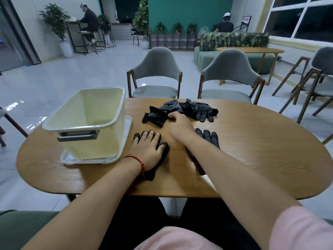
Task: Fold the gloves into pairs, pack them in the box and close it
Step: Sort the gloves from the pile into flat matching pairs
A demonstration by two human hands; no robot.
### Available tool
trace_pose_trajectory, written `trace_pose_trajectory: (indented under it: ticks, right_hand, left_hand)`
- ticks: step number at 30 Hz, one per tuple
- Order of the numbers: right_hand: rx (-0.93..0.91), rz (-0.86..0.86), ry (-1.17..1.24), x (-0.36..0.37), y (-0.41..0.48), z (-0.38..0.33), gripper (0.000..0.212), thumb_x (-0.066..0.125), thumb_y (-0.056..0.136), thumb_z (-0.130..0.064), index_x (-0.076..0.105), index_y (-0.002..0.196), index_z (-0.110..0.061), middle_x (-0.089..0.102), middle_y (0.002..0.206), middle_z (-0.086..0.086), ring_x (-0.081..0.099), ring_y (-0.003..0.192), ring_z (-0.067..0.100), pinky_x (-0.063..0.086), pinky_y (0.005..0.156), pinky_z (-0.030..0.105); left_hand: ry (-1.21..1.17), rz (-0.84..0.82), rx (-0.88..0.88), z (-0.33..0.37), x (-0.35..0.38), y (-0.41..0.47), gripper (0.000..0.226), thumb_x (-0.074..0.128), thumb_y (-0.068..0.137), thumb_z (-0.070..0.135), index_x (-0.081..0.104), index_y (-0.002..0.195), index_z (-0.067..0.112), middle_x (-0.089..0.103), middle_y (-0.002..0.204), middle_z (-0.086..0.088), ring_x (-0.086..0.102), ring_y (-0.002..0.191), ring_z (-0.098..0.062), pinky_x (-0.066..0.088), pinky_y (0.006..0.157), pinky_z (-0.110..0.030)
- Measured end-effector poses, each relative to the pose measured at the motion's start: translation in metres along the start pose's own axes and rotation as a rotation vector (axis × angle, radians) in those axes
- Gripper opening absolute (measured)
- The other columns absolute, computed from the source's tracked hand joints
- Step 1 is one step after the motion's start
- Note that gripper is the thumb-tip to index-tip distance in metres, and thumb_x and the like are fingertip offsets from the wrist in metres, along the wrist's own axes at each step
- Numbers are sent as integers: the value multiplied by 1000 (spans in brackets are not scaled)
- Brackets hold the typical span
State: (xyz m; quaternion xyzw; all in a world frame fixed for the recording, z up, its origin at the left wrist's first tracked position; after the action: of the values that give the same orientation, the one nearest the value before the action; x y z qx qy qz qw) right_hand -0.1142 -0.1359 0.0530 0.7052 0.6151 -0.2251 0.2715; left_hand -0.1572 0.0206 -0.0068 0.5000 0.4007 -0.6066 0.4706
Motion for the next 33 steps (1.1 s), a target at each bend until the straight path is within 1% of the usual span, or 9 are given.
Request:
trace_pose_trajectory:
  ticks: [5,7,10,14,17,20,25,28,33]
  right_hand:
    - [146,-80,-557,-7,42,27,50,48,98,-28,55,147,-18,43,161,13,23,156,38,25,125,57]
    - [196,-144,-521,-4,50,38,55,46,98,-26,48,152,-23,45,161,13,26,154,38,21,126,59]
    - [124,-154,-487,-2,59,39,64,42,100,-24,32,163,-32,41,166,8,27,155,38,14,128,63]
    - [30,-100,-494,-5,63,29,69,42,101,-23,24,167,-33,36,170,1,27,156,39,22,124,61]
    - [55,-133,-425,-5,64,24,66,44,99,-19,31,163,-29,37,169,6,26,156,41,26,123,59]
    - [12,-58,-293,-15,67,16,64,47,96,-19,41,158,-27,49,159,10,41,148,40,38,116,52]
    - [-91,149,-112,-50,68,-7,41,67,96,-44,64,130,-20,68,123,-1,62,110,23,50,90,34]
    - [-54,135,-34,-63,73,-7,37,77,86,-19,63,121,-20,66,112,-1,63,106,24,45,82,29]
    - [-126,-7,-58,-67,73,-19,74,66,83,7,58,148,-25,65,138,5,62,124,27,50,87,22]
  left_hand:
    - [-10,0,-2,-1,2,1,68,16,107,60,8,169,31,0,177,4,-4,163,-17,0,131,-47]
    - [-11,9,3,-1,1,2,68,17,107,60,8,169,31,1,177,4,-4,163,-16,0,131,-47]
    - [-11,18,13,-1,1,1,68,17,108,59,9,169,30,2,177,4,-3,163,-16,1,132,-47]
    - [-23,28,10,-2,1,1,68,17,107,59,10,168,31,3,177,5,-2,163,-16,1,132,-47]
    - [-24,32,14,-2,1,2,68,17,107,60,11,168,31,4,177,5,-1,163,-16,1,132,-47]
    - [-25,36,15,-1,1,2,68,17,107,60,11,168,31,4,177,5,-1,163,-15,2,132,-47]
    - [-22,35,16,-2,1,1,68,18,107,60,10,168,31,4,177,5,-1,163,-15,2,132,-47]
    - [-29,37,13,-2,1,1,68,19,107,59,11,168,31,4,177,5,-1,163,-15,2,132,-47]
    - [-36,40,12,-2,1,0,68,20,107,59,12,168,31,5,177,5,-1,163,-15,2,132,-46]
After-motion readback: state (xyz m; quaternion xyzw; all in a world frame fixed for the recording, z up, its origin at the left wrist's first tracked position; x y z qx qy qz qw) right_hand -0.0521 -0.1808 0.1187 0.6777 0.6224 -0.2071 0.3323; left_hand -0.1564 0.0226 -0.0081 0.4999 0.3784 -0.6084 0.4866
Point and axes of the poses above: each hand's wrist, its own y-axis towards the middle knuckle, its own x-axis out of the palm, z = x × y, the point moved 9 cm from there along y, towards the middle knuckle
